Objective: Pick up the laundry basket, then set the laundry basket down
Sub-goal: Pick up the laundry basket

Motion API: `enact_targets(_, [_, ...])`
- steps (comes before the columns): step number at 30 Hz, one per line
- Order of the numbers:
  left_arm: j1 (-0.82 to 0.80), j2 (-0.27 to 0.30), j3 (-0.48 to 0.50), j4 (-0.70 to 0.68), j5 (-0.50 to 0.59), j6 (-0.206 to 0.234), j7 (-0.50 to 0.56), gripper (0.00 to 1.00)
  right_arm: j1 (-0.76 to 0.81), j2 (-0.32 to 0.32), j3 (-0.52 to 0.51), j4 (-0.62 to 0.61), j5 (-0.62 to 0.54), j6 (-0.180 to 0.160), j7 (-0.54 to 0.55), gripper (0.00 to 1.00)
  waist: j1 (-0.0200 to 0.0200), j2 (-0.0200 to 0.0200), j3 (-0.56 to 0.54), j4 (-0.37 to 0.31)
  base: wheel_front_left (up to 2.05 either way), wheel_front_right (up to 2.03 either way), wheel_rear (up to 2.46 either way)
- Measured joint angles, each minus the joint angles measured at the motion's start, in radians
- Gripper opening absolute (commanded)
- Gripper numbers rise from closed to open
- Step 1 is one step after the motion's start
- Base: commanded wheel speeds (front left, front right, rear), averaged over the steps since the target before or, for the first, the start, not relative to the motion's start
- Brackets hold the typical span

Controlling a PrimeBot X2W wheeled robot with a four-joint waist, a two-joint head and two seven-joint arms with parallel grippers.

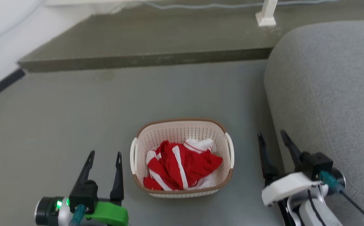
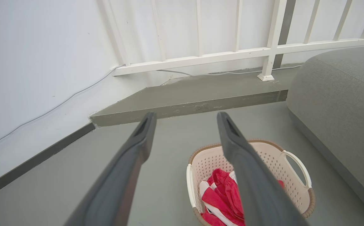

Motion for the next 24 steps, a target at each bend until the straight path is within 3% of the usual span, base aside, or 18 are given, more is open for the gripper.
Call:
enact_targets(13, [-0.119, -0.006, 0.005, 0.008, -0.017, -0.001, -0.003, 1.00, -0.136, -0.002, -0.032, 0.003, -0.004, 0.012, -0.001, 1.00, 0.0000, 0.0000, 0.157, 0.001, 0.00, 0.00, 0.00])
enact_targets(24, [-0.224, -0.009, 0.022, 0.100, -0.054, -0.001, -0.003, 1.00, -0.246, -0.007, -0.052, 0.096, -0.004, 0.027, -0.002, 1.00, 0.0000, 0.0000, 0.296, -0.004, 0.00, 0.00, 0.00])
